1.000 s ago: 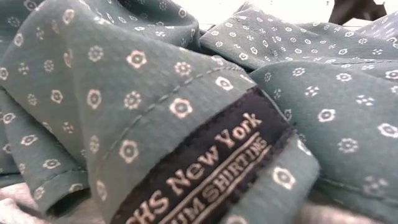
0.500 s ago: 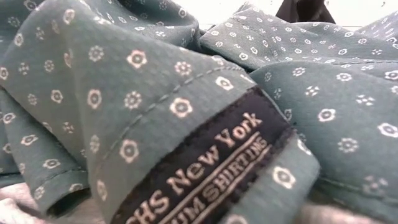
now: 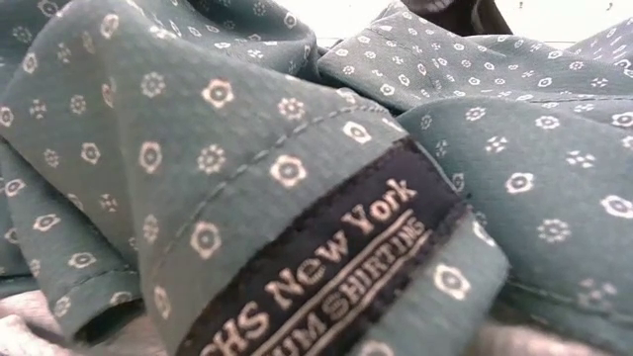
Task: Sort clothes
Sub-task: Put the black boxer into the white laundry organizer
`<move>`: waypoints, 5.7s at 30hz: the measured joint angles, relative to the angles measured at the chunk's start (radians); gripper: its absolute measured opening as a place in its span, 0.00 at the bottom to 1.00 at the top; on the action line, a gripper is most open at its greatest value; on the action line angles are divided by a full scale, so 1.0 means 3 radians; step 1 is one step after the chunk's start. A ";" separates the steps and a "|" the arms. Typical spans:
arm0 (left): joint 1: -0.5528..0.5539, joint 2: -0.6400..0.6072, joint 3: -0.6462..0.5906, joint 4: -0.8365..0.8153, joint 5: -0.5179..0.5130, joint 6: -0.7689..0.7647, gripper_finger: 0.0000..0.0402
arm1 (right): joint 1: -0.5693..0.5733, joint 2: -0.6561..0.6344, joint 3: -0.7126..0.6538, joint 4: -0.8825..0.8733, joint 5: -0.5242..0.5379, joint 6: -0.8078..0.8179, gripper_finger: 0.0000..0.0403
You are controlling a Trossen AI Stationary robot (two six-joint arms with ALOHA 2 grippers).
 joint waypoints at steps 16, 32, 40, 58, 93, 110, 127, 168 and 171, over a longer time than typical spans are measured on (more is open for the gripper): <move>0.0000 0.0000 0.0000 0.0009 -0.0049 -0.0002 0.01 | -0.0622 0.0144 0.0317 0.1420 -0.0443 -0.1161 0.00; 0.0000 0.0000 0.0000 0.0008 -0.0080 -0.0002 0.01 | -0.1479 0.0695 0.0318 0.2327 -0.1376 -0.1365 0.00; 0.0000 0.0001 0.0000 0.0005 -0.0078 0.0001 0.01 | -0.1813 0.1032 0.0318 0.1951 -0.1513 -0.1279 0.00; -0.0001 0.0001 0.0000 0.0001 -0.0132 0.0016 0.01 | -0.2064 0.2299 0.0316 0.1124 -0.1925 -0.1035 0.00; 0.0000 0.0000 0.0000 0.0000 -0.0133 0.0016 0.01 | -0.2193 0.2405 0.0313 0.0745 -0.2520 -0.0899 0.33; 0.0000 0.0001 0.0000 0.0000 -0.0134 0.0001 0.01 | -0.1479 0.1169 0.0315 0.0577 -0.1944 -0.1160 0.36; 0.0000 0.0001 0.0001 0.0001 -0.0133 -0.0009 0.01 | -0.0309 0.1032 0.0168 0.0021 -0.1682 -0.0551 0.36; 0.0000 0.0000 0.0001 -0.0009 -0.0133 -0.0158 0.01 | 0.1537 -0.0034 -0.2717 -0.0126 -0.1389 0.3210 0.29; -0.0001 0.0001 0.0001 -0.0009 -0.0133 -0.0158 0.01 | 0.1537 -0.0033 -0.2911 -0.0114 -0.1610 0.3409 0.30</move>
